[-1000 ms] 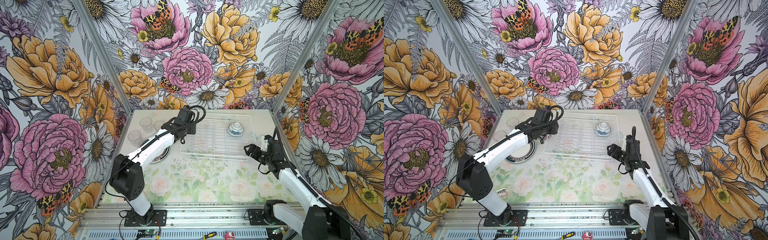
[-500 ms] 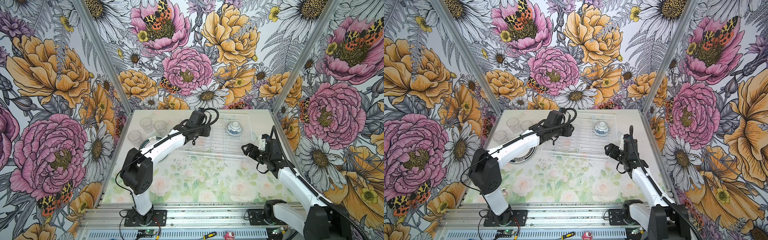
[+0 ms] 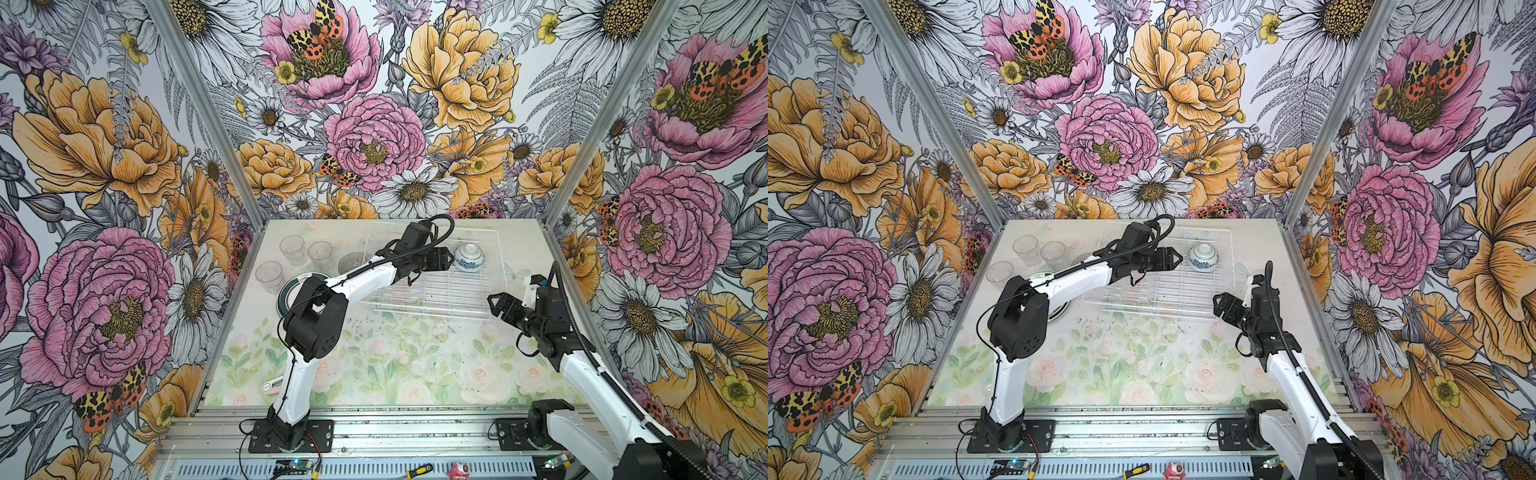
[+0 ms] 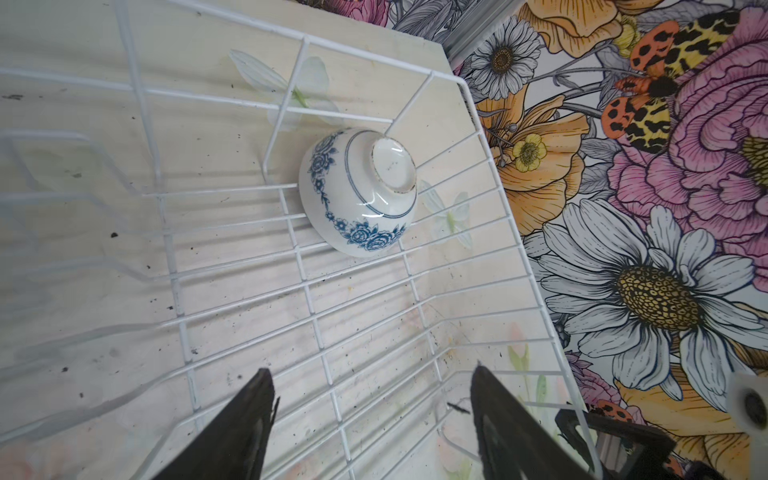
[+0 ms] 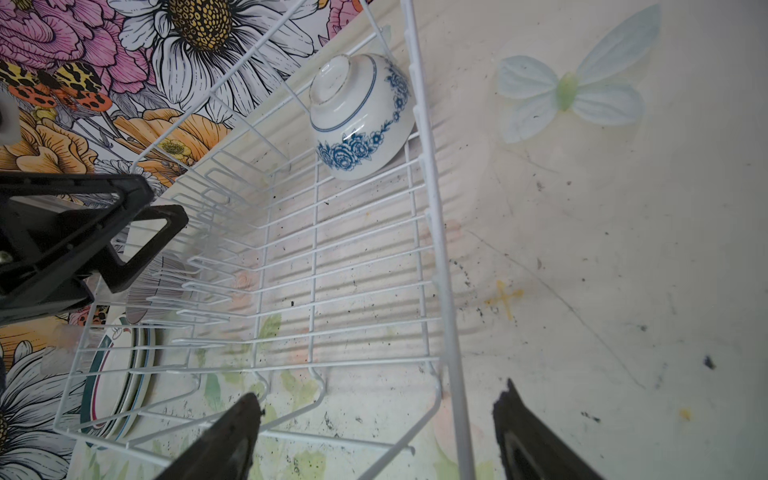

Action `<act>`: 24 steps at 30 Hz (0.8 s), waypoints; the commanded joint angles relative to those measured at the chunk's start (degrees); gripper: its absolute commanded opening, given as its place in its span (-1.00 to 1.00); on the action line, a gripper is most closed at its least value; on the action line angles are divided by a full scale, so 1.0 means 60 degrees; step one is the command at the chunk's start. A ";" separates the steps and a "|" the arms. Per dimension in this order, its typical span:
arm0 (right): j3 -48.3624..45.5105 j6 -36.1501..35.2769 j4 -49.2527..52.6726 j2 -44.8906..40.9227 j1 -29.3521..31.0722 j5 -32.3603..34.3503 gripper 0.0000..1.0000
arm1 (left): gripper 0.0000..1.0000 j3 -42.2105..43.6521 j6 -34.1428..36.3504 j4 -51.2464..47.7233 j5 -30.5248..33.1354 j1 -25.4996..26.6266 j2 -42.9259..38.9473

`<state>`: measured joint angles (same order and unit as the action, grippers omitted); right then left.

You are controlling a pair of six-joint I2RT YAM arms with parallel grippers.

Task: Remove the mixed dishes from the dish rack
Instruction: 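Lower the left gripper around the blue-patterned bowl while the right gripper moves beside it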

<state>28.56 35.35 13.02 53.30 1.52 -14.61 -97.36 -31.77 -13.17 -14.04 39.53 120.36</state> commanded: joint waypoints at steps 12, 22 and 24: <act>0.0067 0.0026 -0.0252 0.0062 -0.0063 0.0191 0.77 | 0.97 -0.0911 -0.1547 0.1445 -0.0599 0.0146 0.1334; 0.0051 0.0110 -0.0623 0.0515 -0.0064 0.0125 0.77 | 0.97 -0.1356 -0.2401 0.2084 -0.0880 0.0107 0.1969; 0.0087 0.0128 -0.0715 0.0640 -0.0053 0.0070 0.77 | 0.97 -0.1469 -0.2552 0.2164 -0.0917 0.0092 0.2109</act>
<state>28.56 35.53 11.03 56.40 1.41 -14.61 -104.01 -44.71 -3.68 -17.82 40.01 131.83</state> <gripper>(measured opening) 0.884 0.985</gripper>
